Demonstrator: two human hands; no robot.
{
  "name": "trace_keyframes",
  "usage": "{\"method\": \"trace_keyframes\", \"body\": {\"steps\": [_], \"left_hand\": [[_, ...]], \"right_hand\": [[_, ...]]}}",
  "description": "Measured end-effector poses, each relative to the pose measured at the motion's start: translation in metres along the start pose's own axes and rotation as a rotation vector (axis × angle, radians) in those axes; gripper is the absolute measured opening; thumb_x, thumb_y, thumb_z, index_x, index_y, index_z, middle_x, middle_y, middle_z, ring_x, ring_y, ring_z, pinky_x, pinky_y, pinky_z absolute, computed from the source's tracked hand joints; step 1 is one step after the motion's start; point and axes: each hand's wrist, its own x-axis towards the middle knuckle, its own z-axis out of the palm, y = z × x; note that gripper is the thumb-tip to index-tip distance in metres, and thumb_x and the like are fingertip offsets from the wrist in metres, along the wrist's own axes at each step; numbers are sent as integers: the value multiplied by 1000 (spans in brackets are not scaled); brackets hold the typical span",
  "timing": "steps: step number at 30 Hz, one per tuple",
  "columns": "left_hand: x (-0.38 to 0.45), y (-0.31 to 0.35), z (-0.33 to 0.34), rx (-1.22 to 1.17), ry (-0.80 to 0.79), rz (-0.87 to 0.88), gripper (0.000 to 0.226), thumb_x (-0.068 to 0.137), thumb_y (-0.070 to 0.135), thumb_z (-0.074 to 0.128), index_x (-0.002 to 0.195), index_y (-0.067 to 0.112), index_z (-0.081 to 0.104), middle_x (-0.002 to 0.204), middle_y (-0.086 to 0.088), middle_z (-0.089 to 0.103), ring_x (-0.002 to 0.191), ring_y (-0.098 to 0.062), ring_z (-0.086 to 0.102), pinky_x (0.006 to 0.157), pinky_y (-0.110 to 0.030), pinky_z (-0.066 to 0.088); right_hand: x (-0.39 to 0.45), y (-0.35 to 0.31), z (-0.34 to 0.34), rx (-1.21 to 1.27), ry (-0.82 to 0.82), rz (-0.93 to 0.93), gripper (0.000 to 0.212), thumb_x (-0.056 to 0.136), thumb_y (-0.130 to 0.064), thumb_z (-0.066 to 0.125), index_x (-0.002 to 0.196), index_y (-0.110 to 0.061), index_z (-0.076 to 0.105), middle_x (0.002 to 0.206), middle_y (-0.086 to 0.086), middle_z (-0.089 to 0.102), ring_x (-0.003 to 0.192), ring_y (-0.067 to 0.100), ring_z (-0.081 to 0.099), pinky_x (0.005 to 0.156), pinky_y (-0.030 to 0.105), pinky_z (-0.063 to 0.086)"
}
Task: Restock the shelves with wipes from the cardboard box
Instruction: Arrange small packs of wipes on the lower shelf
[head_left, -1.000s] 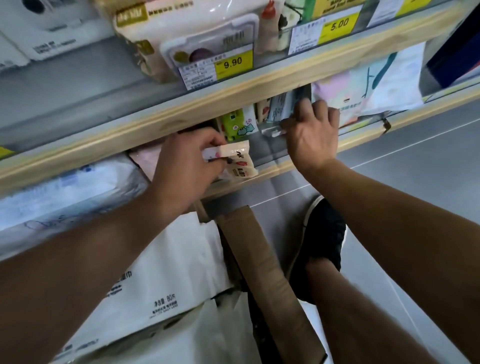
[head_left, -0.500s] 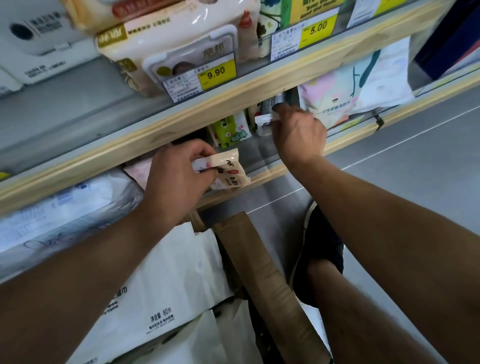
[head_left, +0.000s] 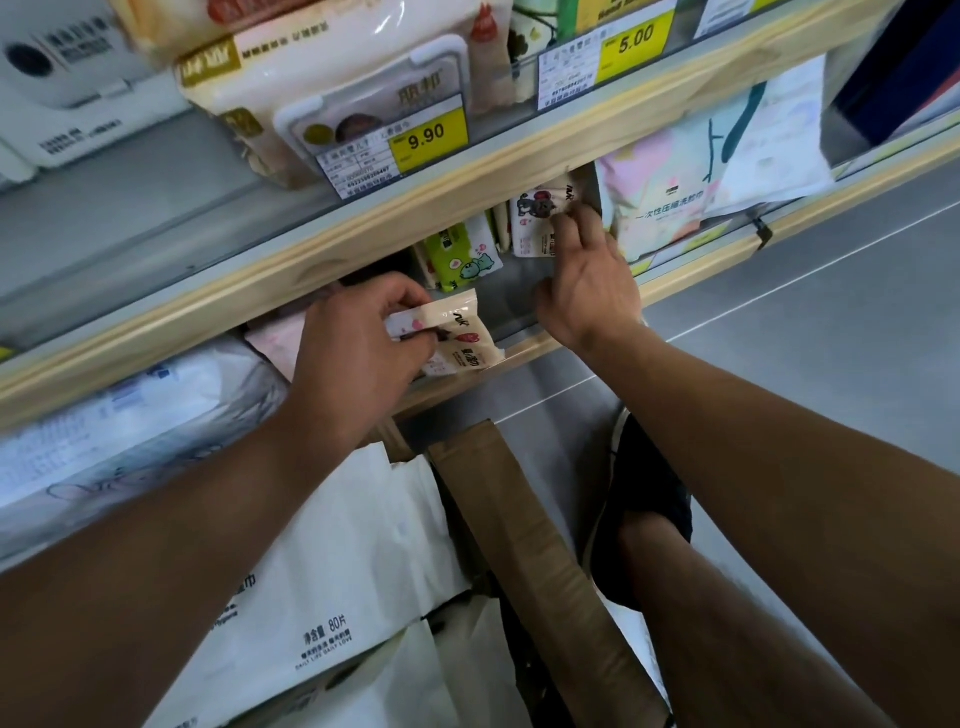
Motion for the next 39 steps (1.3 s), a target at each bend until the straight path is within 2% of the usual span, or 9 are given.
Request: {"method": "trace_keyframes", "body": {"steps": [4, 10, 14, 19, 25, 28, 33, 35, 39], "left_hand": [[0, -1, 1, 2, -6, -10, 20, 76, 8, 73, 93, 19, 69, 82, 14, 65, 77, 12, 59, 59, -1, 41], [2, -3, 3, 15, -5, -24, 21, 76, 10, 73, 93, 21, 69, 83, 12, 66, 77, 9, 60, 60, -3, 43], [1, -2, 3, 17, -3, -17, 21, 77, 10, 73, 93, 22, 68, 83, 13, 65, 76, 6, 61, 62, -8, 48], [2, 1, 3, 30, 6, -26, 22, 75, 9, 74, 94, 21, 69, 82, 13, 64, 73, 5, 60, 60, -2, 42], [5, 6, 10, 73, 42, -58, 22, 76, 10, 72, 95, 21, 68, 86, 11, 65, 82, -6, 61, 67, -14, 43], [12, 9, 20, 118, 100, -53, 20, 78, 11, 70, 97, 18, 68, 92, 6, 69, 81, -6, 56, 68, -11, 33], [21, 13, 47, 130, 265, -37, 12, 81, 16, 67, 92, 19, 65, 85, -7, 72, 80, -30, 65, 83, -37, 49], [24, 14, 59, 138, 273, -44, 15, 83, 15, 67, 98, 17, 67, 91, -10, 73, 85, -32, 66, 75, -34, 48], [35, 10, 74, 250, 271, -132, 23, 86, 17, 64, 108, 22, 67, 101, -11, 72, 95, -35, 64, 74, -38, 48]], "right_hand": [[1, -5, 4, 12, -70, 59, 85, 84, -34, 62, 152, -16, 15, 157, 13, 12, 138, 41, 27, 111, 46, 32], [11, -3, 2, -37, -154, 25, 93, 86, -39, 62, 155, -23, 1, 162, 0, -7, 141, 36, 20, 115, 45, 27], [13, -7, 1, -52, -149, 39, 95, 84, -38, 64, 154, -22, 2, 161, 1, -6, 137, 39, 26, 113, 46, 30], [6, -3, -6, -44, -117, 4, 90, 84, -35, 63, 154, -19, 9, 160, 4, 3, 135, 39, 29, 111, 42, 31], [-3, 3, -6, -40, -135, -25, 89, 86, -35, 60, 155, -19, 7, 161, 6, 2, 143, 38, 18, 116, 42, 26], [-12, 8, -5, -43, -143, -45, 89, 85, -37, 60, 154, -16, 8, 160, 11, 6, 145, 38, 12, 118, 45, 23], [-34, 15, -5, -38, -121, -65, 86, 88, -40, 58, 154, -18, 8, 161, 9, 7, 145, 37, 13, 116, 44, 25], [-38, 16, -5, -37, -127, -64, 87, 87, -37, 58, 155, -19, 7, 161, 7, 6, 145, 36, 15, 114, 44, 28], [-38, 13, -1, -40, -124, -68, 87, 87, -36, 59, 154, -19, 7, 161, 7, 7, 144, 35, 17, 112, 43, 29]]}}
